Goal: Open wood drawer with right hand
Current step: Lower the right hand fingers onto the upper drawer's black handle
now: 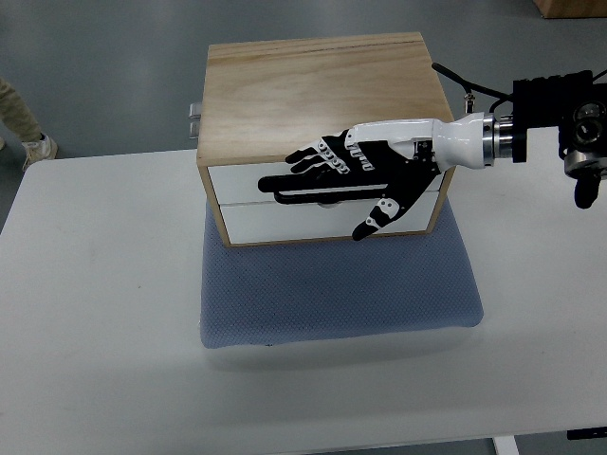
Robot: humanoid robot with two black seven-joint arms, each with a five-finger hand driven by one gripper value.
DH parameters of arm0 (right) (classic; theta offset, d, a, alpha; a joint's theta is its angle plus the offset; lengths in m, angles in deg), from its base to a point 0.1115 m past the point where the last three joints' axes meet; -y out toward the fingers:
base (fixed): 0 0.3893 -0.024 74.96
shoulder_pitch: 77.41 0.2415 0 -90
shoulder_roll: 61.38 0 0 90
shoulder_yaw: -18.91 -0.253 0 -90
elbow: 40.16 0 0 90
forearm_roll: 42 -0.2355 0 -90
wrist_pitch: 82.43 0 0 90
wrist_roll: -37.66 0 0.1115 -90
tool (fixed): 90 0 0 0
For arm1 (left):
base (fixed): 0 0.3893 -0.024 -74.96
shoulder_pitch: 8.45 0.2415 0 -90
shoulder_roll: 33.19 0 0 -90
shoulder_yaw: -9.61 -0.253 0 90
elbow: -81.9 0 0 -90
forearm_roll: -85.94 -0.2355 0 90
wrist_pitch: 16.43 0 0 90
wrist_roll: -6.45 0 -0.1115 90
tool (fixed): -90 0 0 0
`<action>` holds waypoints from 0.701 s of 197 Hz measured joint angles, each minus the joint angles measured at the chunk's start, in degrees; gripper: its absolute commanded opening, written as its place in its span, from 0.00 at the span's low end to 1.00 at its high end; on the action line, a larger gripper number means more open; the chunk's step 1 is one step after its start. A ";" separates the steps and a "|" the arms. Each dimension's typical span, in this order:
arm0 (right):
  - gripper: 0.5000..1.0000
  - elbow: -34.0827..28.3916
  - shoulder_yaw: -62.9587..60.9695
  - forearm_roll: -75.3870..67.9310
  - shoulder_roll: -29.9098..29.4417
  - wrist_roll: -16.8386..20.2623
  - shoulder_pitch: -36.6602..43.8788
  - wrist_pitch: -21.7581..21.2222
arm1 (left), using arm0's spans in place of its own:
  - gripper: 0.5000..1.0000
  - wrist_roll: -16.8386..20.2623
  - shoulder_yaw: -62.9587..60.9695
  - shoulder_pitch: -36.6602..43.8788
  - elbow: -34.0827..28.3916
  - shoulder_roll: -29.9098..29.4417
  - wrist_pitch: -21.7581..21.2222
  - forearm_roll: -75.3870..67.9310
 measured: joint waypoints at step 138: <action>0.90 3.90 -0.11 3.19 -0.51 0.00 -3.52 1.24 | 1.00 0.00 0.00 0.00 0.00 0.00 0.00 0.00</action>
